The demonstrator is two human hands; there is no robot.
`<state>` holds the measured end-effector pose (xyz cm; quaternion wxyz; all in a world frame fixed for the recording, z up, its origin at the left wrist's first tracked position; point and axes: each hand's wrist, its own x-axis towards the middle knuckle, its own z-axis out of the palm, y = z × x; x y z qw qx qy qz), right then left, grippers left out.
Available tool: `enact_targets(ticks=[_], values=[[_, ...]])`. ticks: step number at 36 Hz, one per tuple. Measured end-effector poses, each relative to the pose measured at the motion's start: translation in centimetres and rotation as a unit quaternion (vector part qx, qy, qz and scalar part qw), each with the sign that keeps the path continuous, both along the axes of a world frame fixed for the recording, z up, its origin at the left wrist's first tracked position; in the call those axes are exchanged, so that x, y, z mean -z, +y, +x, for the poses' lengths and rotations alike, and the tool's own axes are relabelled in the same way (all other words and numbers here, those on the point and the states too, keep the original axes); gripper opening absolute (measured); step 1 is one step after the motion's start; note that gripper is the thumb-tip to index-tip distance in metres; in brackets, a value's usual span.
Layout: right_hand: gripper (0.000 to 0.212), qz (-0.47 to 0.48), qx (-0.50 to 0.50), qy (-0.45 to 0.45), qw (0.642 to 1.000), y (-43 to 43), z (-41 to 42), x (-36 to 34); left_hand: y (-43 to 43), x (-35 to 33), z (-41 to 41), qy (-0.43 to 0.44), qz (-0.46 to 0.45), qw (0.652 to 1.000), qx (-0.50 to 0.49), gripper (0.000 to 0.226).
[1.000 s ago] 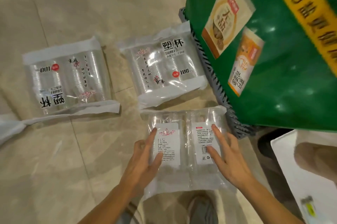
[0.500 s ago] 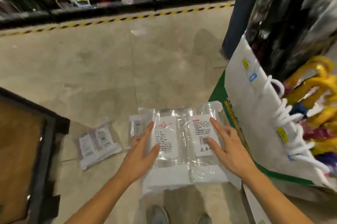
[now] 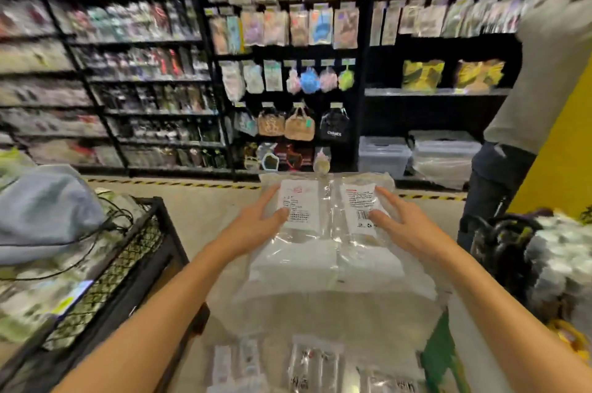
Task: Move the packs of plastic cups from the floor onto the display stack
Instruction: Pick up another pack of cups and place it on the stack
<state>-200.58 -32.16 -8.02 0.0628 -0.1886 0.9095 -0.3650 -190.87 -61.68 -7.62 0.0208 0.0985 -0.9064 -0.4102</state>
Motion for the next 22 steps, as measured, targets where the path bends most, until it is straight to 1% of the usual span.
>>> enact_targets(ticks=[2,5,10,13,18,22], values=[[0.064,-0.011,-0.019,-0.001,1.0,-1.7,-0.1,-1.7,-1.0,-1.6,0.8,0.004,0.012,1.0,-0.021,0.067],[0.063,-0.006,-0.044,-0.005,0.999,-4.4,-0.5,-3.4,-2.4,-3.4,2.2,0.009,0.022,0.998,-0.052,0.065],[0.062,0.024,-0.086,0.025,0.996,-9.2,-1.9,-4.6,-5.9,-4.0,4.2,0.029,0.023,0.996,-0.083,0.069],[0.063,0.019,-0.143,0.035,0.989,-12.9,-3.4,-5.1,-8.0,-4.3,5.5,0.034,0.007,0.991,-0.132,0.067],[0.063,0.026,-0.257,0.042,0.965,-19.6,-4.5,-5.9,-9.7,-4.3,9.3,0.049,0.019,0.966,-0.251,0.065],[0.064,0.027,-0.343,0.05,0.937,-25.1,-3.0,-6.8,-10.2,-4.4,13.9,0.038,-0.005,0.939,-0.343,0.064]])
